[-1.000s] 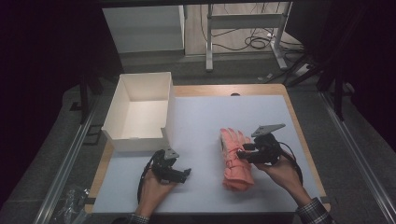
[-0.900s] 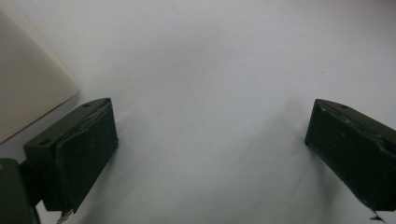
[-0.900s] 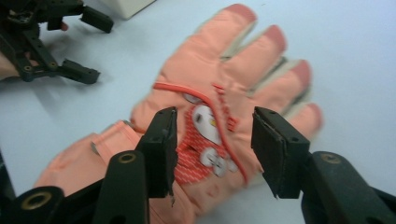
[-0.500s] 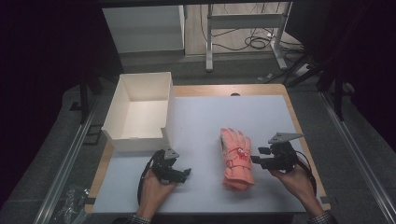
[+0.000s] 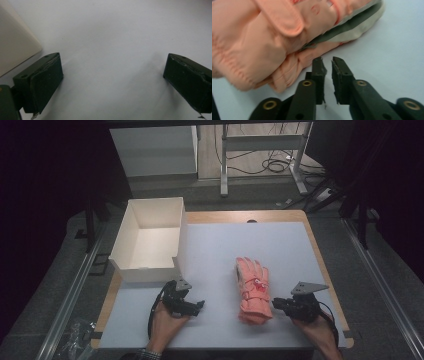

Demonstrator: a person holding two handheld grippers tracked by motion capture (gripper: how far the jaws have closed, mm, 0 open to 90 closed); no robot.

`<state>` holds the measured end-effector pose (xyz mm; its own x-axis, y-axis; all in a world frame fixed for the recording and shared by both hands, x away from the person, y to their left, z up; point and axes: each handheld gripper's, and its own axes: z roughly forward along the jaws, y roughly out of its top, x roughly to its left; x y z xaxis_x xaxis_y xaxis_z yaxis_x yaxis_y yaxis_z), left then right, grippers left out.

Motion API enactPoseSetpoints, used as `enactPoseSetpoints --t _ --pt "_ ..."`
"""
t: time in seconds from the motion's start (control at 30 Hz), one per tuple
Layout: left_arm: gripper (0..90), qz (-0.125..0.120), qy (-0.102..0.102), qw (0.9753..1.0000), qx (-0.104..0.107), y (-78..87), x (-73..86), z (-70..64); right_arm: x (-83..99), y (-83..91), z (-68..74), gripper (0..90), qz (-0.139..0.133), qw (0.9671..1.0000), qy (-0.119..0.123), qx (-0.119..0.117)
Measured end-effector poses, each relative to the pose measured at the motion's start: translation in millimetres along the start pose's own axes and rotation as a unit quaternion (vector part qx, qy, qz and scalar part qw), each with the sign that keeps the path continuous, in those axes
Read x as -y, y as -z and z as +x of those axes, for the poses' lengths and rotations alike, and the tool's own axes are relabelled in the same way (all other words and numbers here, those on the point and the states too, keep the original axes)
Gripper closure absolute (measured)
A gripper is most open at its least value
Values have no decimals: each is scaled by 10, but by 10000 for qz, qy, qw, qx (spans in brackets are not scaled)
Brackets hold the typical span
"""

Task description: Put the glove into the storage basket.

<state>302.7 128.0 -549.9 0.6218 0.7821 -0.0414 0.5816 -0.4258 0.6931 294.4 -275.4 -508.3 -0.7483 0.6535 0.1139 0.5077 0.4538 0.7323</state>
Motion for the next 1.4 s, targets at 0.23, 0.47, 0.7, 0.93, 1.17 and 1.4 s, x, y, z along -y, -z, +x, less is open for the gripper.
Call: enactPoseSetpoints --t 0.23,0.47,0.7,0.93,1.17,1.4 --pt "24 5 -2 10000 2 1 0 0 44 -177 121 864 145 9996 190 -113" --pt "24 6 -2 10000 2 1 0 0 20 -288 219 875 101 9993 308 -167" --pt "24 10 -4 10000 3 1 -1 2 -58 -457 360 874 104 9987 420 -267" --pt "23 12 -4 10000 4 0 -1 1 -141 -599 475 874 48 9988 418 -248" --pt "23 15 -2 10000 4 0 -1 1 -216 -691 504 876 52 9993 317 -183" --pt "23 21 5 10000 11 -1 -3 2 -266 -757 529 875 43 9993 349 -143"
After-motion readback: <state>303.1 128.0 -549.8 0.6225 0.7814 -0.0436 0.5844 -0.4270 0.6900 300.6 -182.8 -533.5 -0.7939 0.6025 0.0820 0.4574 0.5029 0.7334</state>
